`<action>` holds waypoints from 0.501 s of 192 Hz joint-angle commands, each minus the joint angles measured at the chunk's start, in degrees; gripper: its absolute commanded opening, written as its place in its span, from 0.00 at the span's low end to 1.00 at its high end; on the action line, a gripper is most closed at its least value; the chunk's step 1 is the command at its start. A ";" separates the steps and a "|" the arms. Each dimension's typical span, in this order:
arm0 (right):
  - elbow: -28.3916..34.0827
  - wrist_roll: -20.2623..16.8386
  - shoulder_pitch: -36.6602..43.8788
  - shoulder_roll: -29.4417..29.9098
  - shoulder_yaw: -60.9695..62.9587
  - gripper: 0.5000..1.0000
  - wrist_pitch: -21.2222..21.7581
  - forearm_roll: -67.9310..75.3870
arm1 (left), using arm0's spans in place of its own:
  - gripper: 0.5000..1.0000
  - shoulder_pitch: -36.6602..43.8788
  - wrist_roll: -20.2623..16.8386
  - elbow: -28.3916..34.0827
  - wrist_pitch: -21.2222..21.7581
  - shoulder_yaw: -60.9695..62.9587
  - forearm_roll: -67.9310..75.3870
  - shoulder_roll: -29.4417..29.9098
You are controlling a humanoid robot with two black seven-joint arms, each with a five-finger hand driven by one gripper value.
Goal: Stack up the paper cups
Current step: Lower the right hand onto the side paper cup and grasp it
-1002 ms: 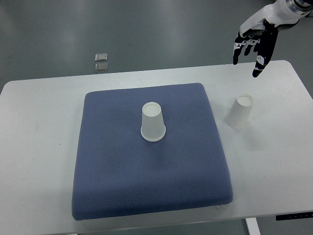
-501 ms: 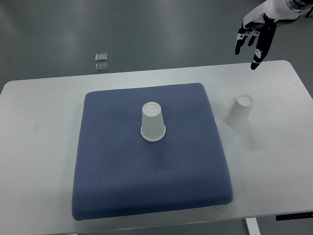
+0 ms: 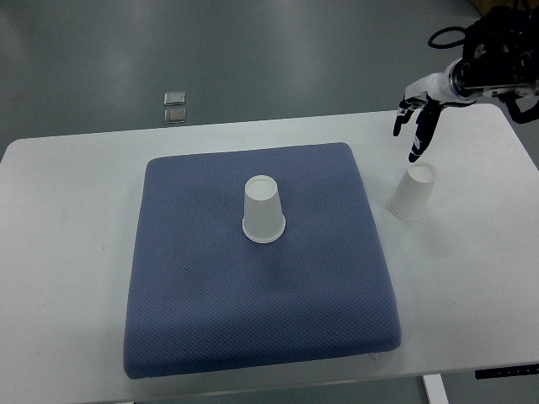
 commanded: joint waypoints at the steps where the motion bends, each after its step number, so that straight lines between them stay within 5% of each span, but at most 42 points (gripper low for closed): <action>1: -0.69 0.00 -2.29 1.17 -0.08 0.83 -2.11 1.35 | 1.00 0.00 0.00 0.01 0.00 0.02 0.00 0.00; 96: -7.72 -0.88 -14.60 6.18 -2.71 0.81 -10.72 2.76 | 1.00 0.00 0.00 0.01 0.00 -0.07 0.00 0.00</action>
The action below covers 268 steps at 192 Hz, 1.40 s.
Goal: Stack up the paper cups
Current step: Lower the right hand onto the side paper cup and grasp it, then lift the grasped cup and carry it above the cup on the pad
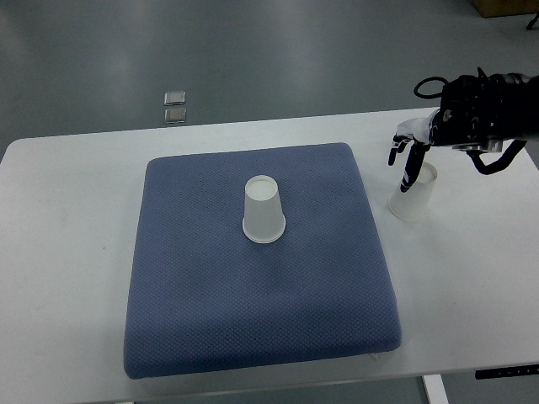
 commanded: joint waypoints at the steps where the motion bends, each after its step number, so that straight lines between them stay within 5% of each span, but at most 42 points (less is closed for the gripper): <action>1: -2.03 -0.20 -2.04 1.07 -0.85 0.81 -1.27 0.80 | 1.00 0.00 0.00 -0.01 0.00 -0.05 0.01 0.00; 149: -5.37 -0.11 -7.32 1.33 -2.60 0.72 -2.50 3.26 | 1.00 0.00 0.09 -0.01 0.00 -0.05 0.01 0.00; 189: -5.37 -0.02 -7.32 1.24 -3.66 0.30 -2.50 3.17 | 1.00 0.00 0.09 -0.01 0.00 -0.05 0.01 0.00; 237: -4.49 -0.02 -5.73 0.72 -4.01 0.23 -1.79 2.91 | 1.00 0.00 0.09 -0.01 0.00 -0.05 0.01 0.00; 268: -2.12 0.07 2.70 0.89 -6.47 0.23 1.63 2.64 | 1.00 0.00 0.09 -0.01 0.00 -0.14 0.01 0.00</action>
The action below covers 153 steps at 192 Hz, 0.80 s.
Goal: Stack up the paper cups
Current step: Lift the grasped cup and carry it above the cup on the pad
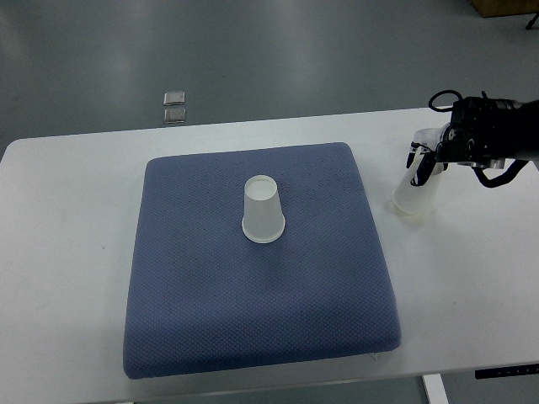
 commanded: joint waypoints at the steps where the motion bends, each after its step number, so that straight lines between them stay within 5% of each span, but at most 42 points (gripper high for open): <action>1: 2.20 0.03 5.92 0.14 -1.53 0.24 2.75 -0.10 | 1.00 0.00 0.00 0.00 0.00 0.00 0.00 0.00; 90: 7.13 0.29 36.60 0.22 -0.65 0.27 23.23 -5.46 | 1.00 0.00 0.00 -0.09 0.00 0.00 0.00 0.00; 153: 8.71 0.29 39.77 2.68 9.63 0.27 25.25 -5.29 | 1.00 0.00 0.00 -0.35 0.00 0.09 0.00 0.00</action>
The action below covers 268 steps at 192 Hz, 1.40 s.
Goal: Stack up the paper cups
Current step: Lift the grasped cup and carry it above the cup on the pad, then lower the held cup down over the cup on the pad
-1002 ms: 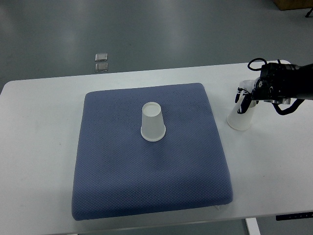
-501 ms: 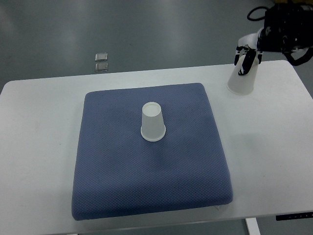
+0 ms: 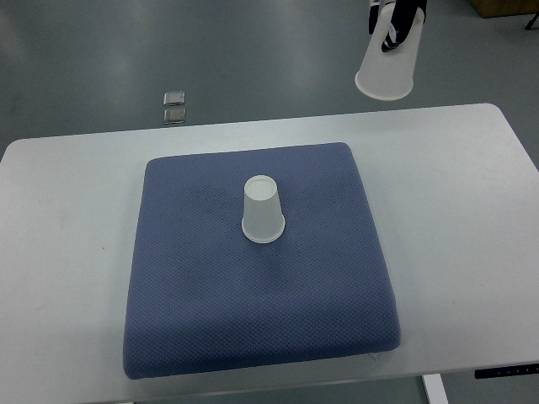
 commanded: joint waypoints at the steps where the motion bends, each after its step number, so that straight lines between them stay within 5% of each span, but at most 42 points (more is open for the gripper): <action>1: 0.65 -0.07 -0.01 1.18 5.20 0.27 -0.15 0.18 | 1.00 0.00 0.00 0.08 0.00 0.00 0.00 0.00; 72: 0.65 -0.33 -3.70 2.06 19.53 0.27 -2.88 0.10 | 1.00 0.00 0.00 0.44 0.00 -0.08 -0.09 0.00; 268: 1.17 1.16 -17.58 2.06 23.84 0.29 -11.23 0.01 | 1.00 0.00 0.00 0.52 0.00 -0.17 -0.09 0.00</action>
